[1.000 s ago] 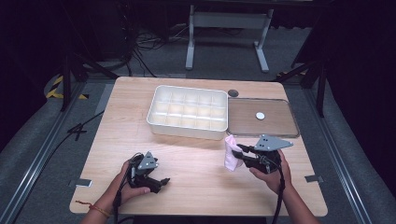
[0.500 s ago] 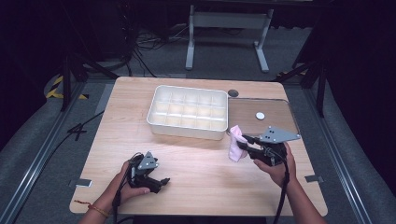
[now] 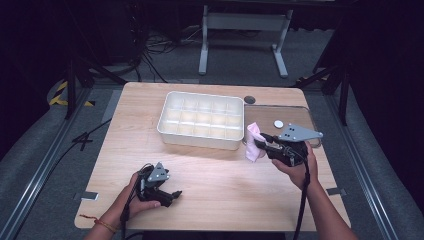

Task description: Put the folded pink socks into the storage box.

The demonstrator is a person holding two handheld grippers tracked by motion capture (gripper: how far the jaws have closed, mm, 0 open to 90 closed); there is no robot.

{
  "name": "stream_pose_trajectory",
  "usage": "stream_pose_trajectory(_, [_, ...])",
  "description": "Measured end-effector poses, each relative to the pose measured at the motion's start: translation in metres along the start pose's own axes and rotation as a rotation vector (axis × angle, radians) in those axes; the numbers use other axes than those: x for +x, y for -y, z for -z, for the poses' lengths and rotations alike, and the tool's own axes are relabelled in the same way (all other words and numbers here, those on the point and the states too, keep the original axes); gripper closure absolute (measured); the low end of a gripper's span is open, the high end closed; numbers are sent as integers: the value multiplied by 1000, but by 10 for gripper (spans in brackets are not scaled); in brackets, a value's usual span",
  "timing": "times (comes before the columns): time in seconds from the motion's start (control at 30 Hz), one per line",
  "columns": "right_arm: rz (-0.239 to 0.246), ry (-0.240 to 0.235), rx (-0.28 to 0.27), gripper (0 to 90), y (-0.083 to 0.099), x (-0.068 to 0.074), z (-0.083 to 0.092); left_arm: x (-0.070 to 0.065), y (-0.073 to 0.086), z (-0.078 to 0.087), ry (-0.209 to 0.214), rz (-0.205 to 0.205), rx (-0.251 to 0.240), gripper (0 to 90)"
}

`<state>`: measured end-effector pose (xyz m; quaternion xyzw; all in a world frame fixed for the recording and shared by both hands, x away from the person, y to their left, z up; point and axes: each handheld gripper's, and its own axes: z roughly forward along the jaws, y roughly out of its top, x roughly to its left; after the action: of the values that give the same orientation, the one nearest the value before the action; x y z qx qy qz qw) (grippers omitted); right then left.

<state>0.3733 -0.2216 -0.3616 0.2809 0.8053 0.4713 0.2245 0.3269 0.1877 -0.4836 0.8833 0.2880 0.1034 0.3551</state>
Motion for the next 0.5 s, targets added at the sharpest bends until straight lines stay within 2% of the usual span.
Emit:
stream_pose_trajectory(0.2, [-4, -1, -9, 699, -7, -5, -3, 0, 0, 0, 1, 1, -1, 119])
stream_pose_trajectory(0.5, [23, 12, -7, 700, -21, -6, -16, 0, 0, 0, 1, 0, 0, 119])
